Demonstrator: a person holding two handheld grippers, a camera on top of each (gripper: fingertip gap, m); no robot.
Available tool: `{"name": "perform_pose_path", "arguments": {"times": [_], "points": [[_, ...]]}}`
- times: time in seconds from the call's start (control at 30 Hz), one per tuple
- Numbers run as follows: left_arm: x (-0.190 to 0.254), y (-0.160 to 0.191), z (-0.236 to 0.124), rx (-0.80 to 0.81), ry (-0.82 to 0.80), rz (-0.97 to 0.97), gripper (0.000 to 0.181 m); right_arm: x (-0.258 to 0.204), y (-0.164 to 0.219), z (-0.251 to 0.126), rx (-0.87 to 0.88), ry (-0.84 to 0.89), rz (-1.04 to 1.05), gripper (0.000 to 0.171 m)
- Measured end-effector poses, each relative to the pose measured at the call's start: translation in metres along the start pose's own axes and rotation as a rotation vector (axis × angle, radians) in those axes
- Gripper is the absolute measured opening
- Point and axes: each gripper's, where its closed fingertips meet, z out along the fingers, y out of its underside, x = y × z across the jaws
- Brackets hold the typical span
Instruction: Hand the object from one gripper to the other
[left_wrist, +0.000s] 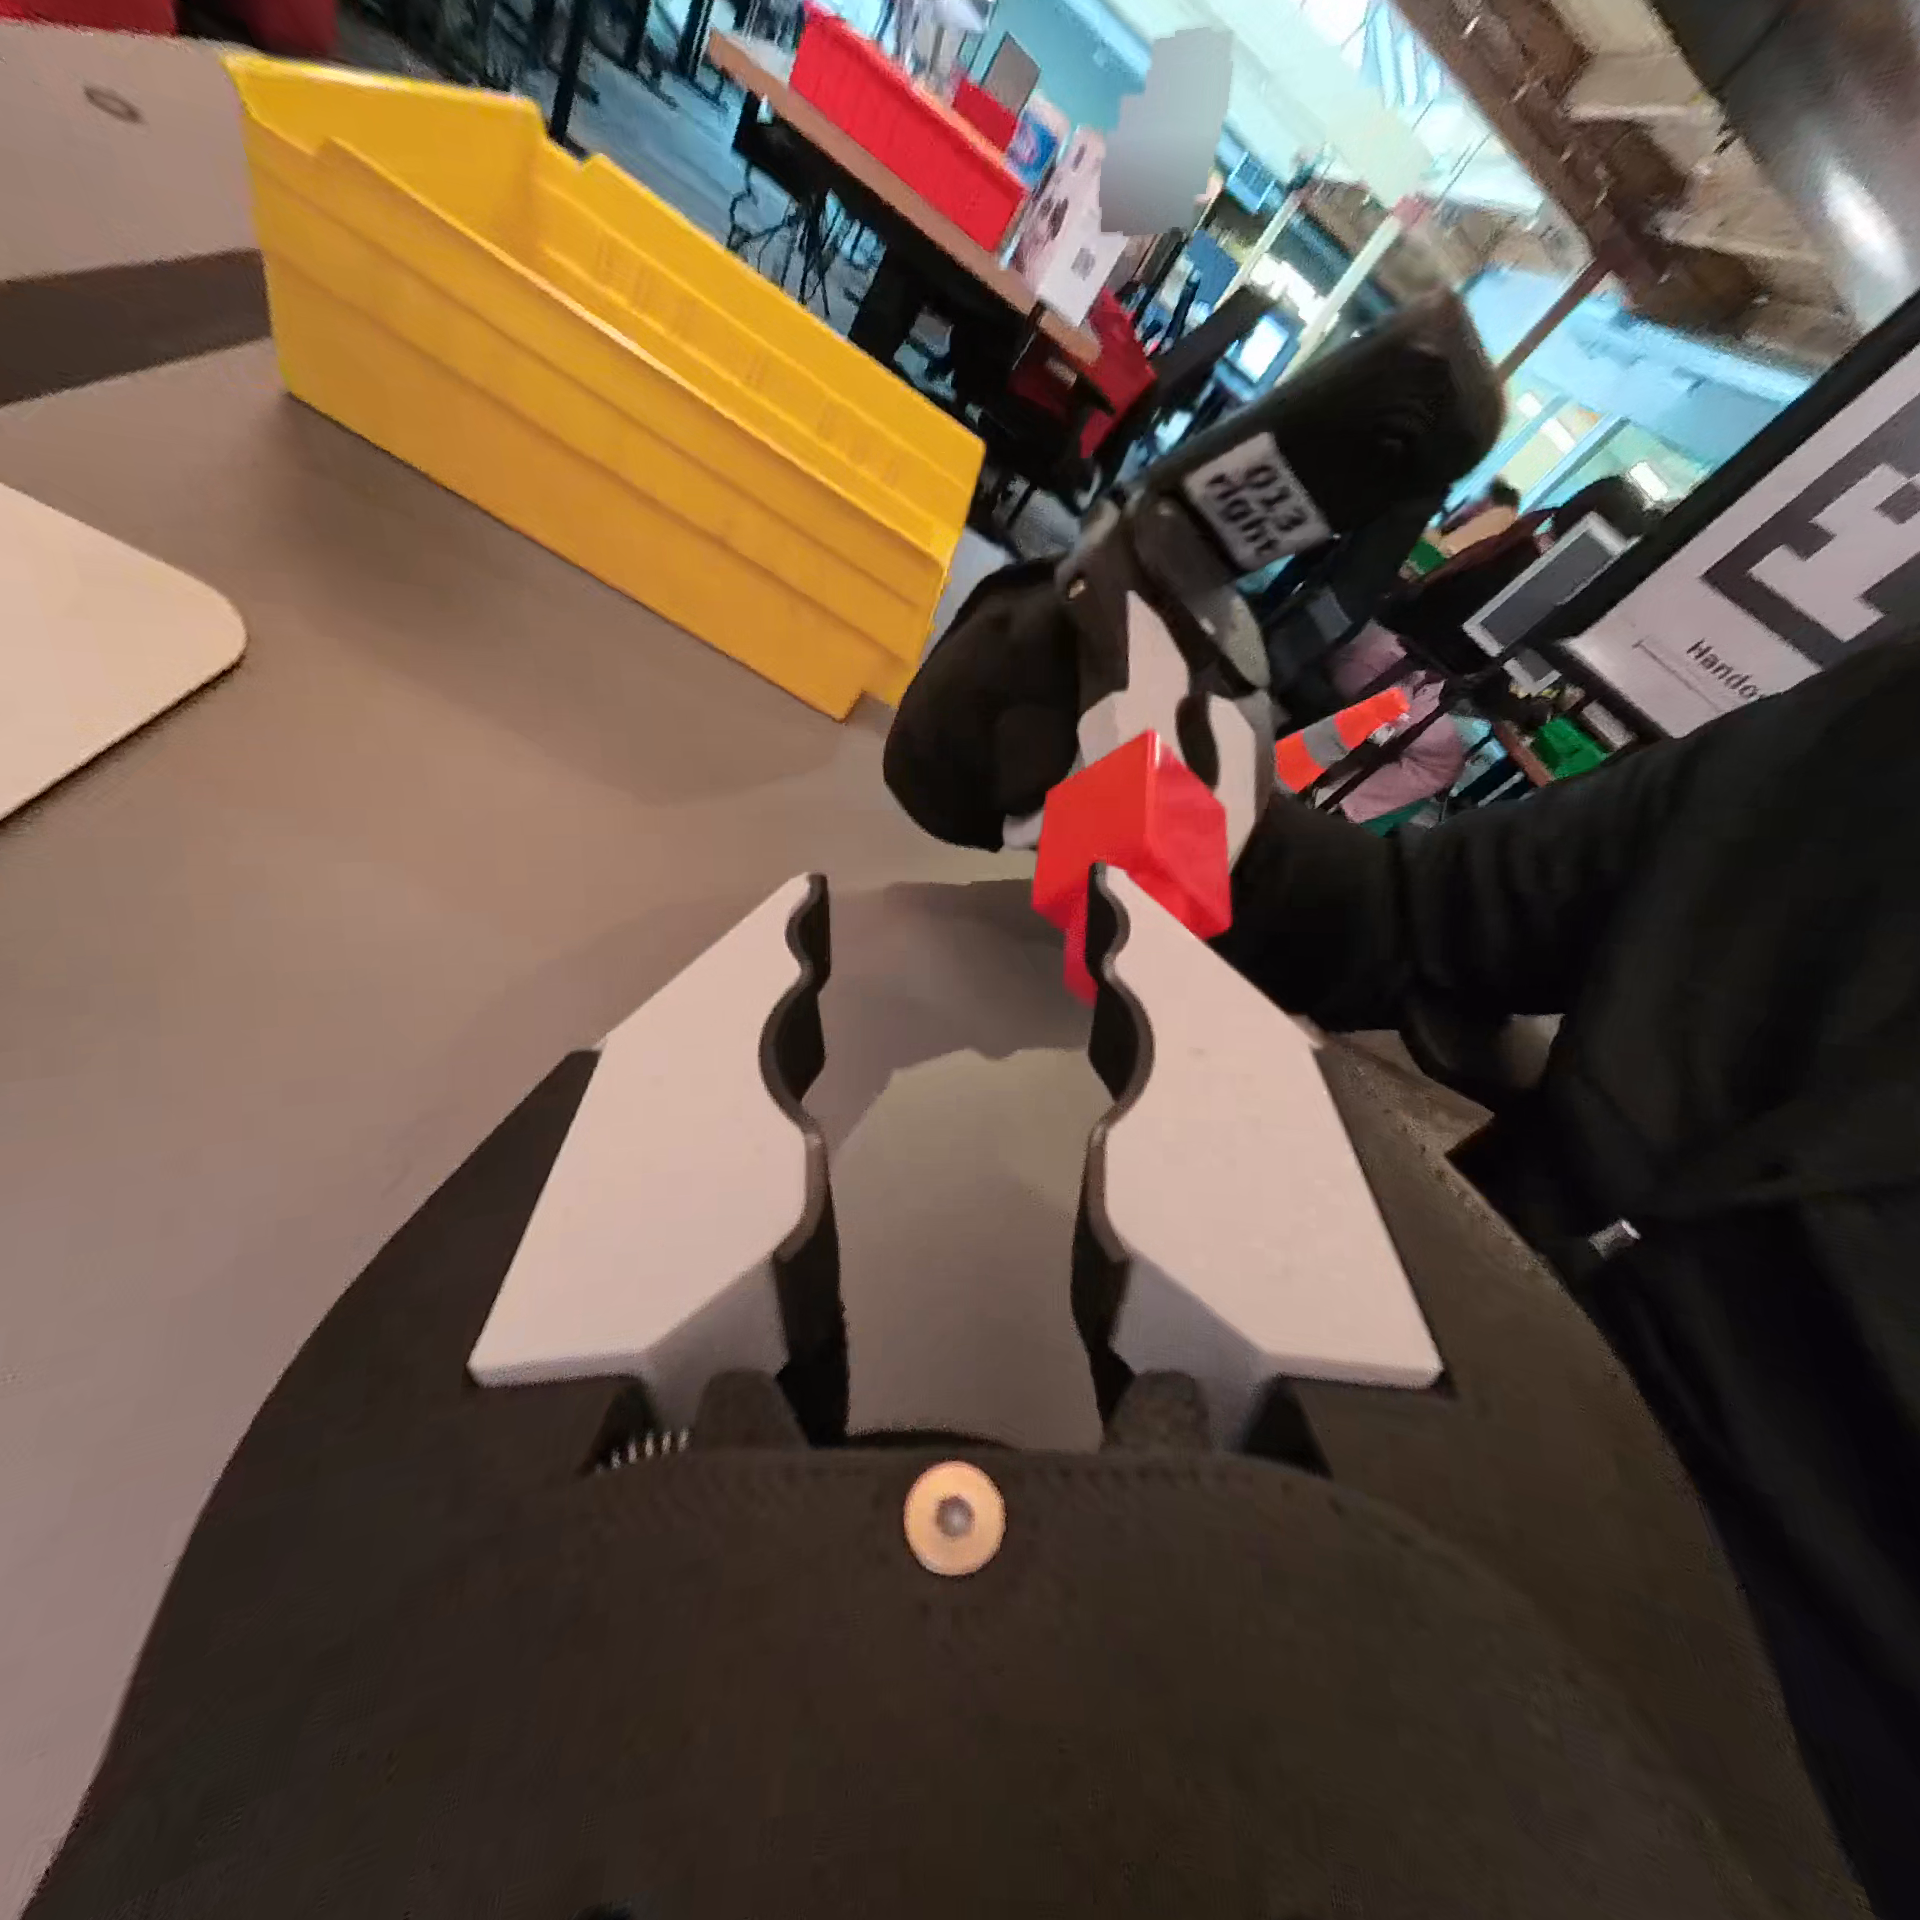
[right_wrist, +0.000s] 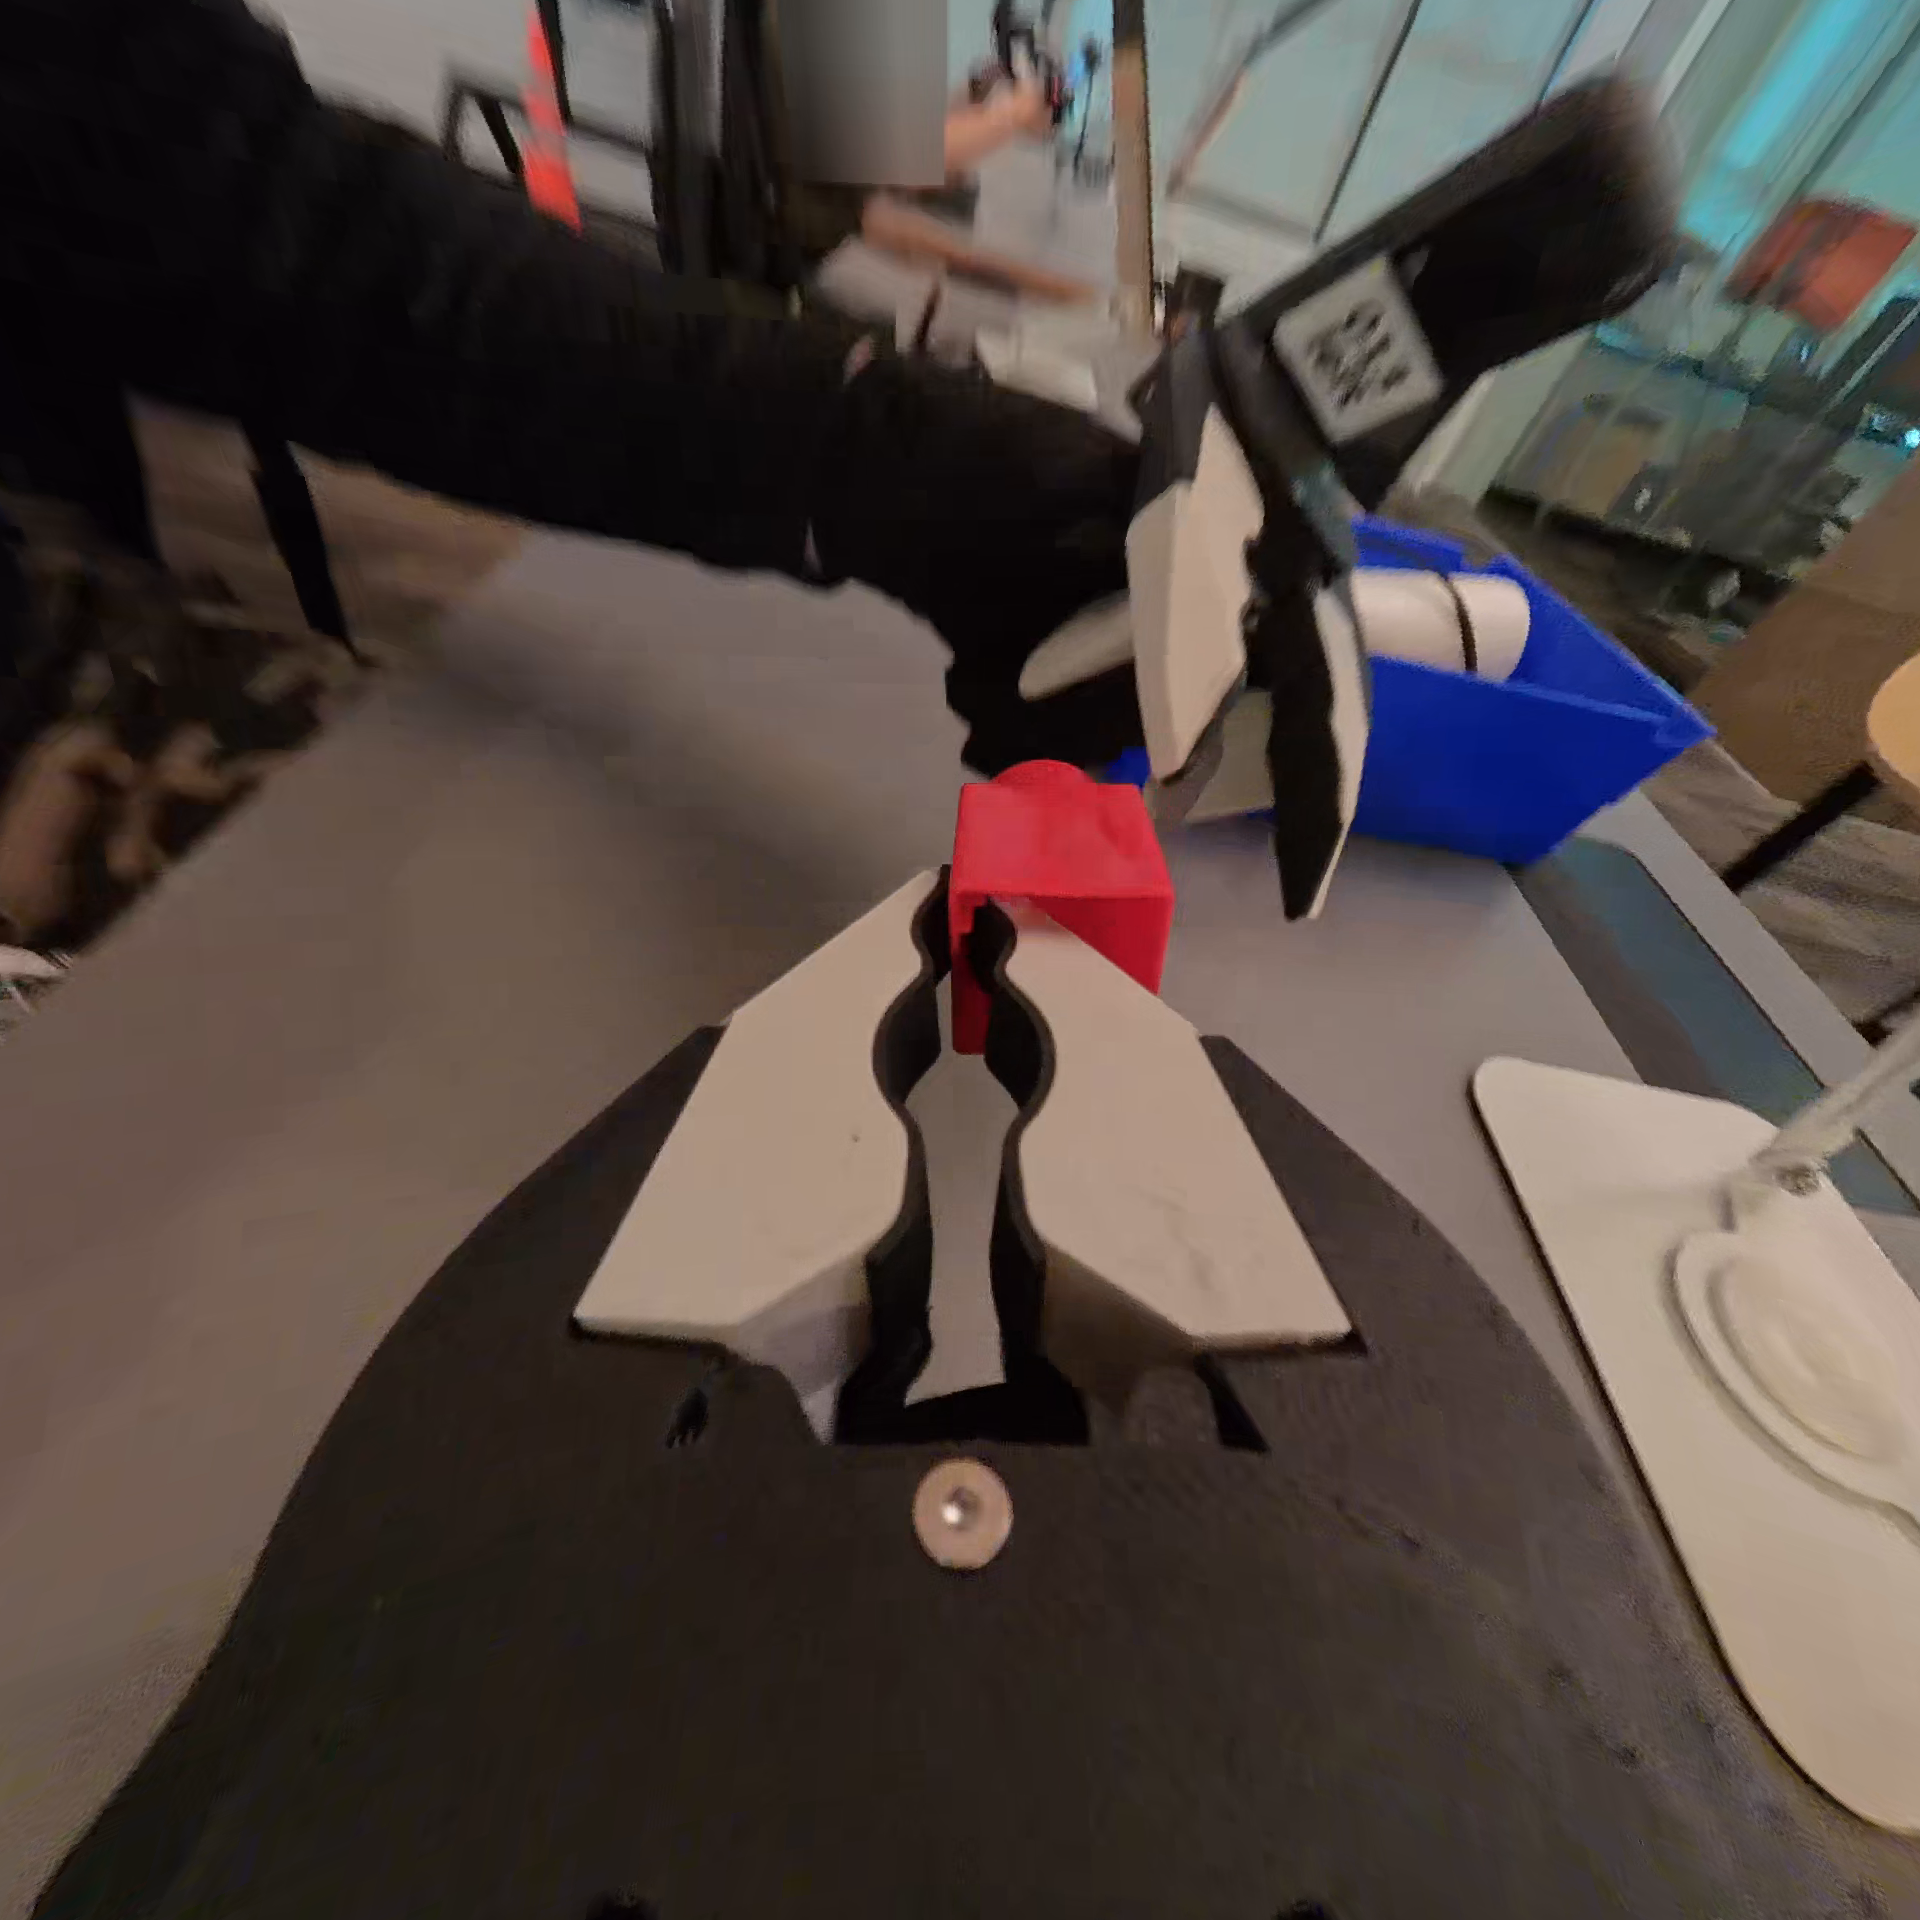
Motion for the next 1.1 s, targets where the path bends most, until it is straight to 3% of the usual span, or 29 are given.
{"name": "perform_pose_path", "arguments": {"times": [0.23,0.37,0.43,0.5,0.63,0.77,1.1], "points": [[0.008,-0.001,0.002,-0.131,-0.024,0.05,0.053,0.011,0.044,0.019,-0.348,0.167,-0.272,0.0],[-0.004,0.005,0.006,-0.212,-0.167,0.031,0.058,0.036,0.056,0.017,-0.486,0.343,-0.405,0.0],[-0.012,0.013,0.009,-0.249,-0.234,0.01,0.071,0.048,0.057,0.013,-0.542,0.439,-0.474,0.0],[-0.017,0.012,0.013,-0.218,-0.29,0.015,0.086,0.056,0.053,0.011,-0.553,0.514,-0.519,0.0],[-0.021,0.005,0.022,-0.095,-0.361,0.059,0.091,0.069,0.043,0.007,-0.565,0.663,-0.535,0.0],[-0.026,-0.002,0.024,-0.003,-0.427,0.103,0.081,0.078,0.041,-0.001,-0.593,0.739,-0.541,0.0],[-0.025,-0.007,0.022,0.042,-0.393,0.149,0.06,0.08,0.036,-0.003,-0.575,0.772,-0.56,0.0]]}}
